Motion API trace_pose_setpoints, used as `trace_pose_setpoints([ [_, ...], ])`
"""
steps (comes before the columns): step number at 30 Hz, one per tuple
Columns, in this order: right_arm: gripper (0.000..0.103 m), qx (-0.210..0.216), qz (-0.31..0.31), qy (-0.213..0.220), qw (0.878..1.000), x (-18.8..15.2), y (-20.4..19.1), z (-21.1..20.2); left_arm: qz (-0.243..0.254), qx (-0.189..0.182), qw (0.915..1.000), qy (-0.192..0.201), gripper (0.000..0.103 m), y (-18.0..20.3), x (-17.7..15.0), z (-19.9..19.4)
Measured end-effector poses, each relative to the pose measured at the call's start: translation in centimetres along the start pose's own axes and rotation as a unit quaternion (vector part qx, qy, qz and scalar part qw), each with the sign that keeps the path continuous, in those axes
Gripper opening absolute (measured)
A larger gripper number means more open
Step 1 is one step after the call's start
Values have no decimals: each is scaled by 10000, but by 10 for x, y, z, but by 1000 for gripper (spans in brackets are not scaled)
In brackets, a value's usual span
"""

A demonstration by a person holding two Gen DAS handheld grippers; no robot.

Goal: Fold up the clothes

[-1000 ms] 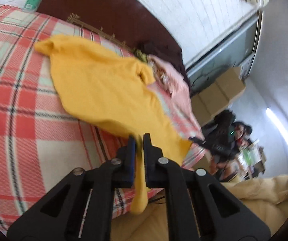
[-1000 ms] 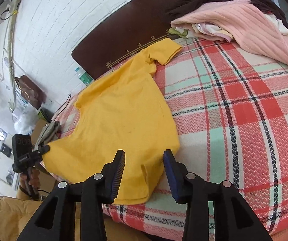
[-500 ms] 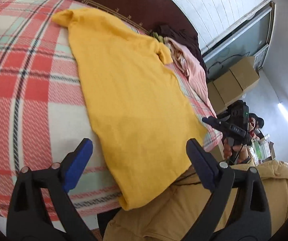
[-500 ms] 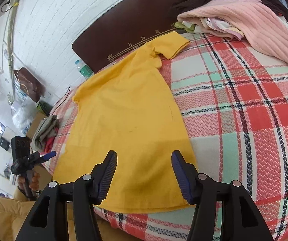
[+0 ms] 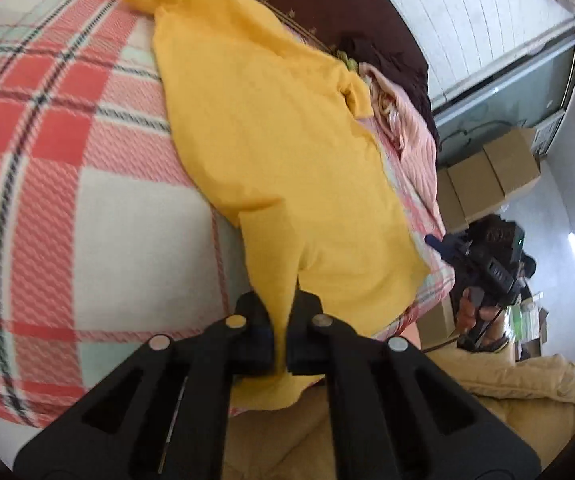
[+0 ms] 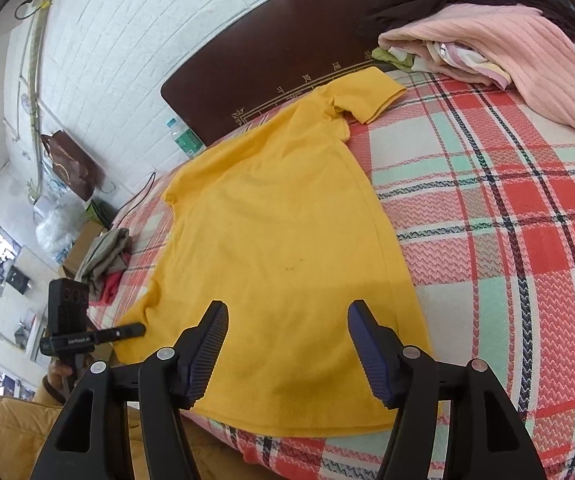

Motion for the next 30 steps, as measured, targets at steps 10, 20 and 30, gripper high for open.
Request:
trace_pose_setpoints([
  [10,64,23,33,-120,9999,5,4,12,31,994,9949,153,10,-51,15,-34],
  [20,66,171,-188,-302,9992,21,-10,43,386,931,9782,1814,96,-33,120,-106],
  [30,69,374,-404,-244,9982,52,-36,68,-813,296,9930,806,96,-76,225,47],
])
Point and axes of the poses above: each gripper's, at about its wrist camera, not at the fingertips, and z roughly the way its jaws point, y to its right, x to its top, the point moved 10 cm from there along z, roughly the way its jaws point, and after that the axes turned 5 degrees about -z, right-handed, at the moved point
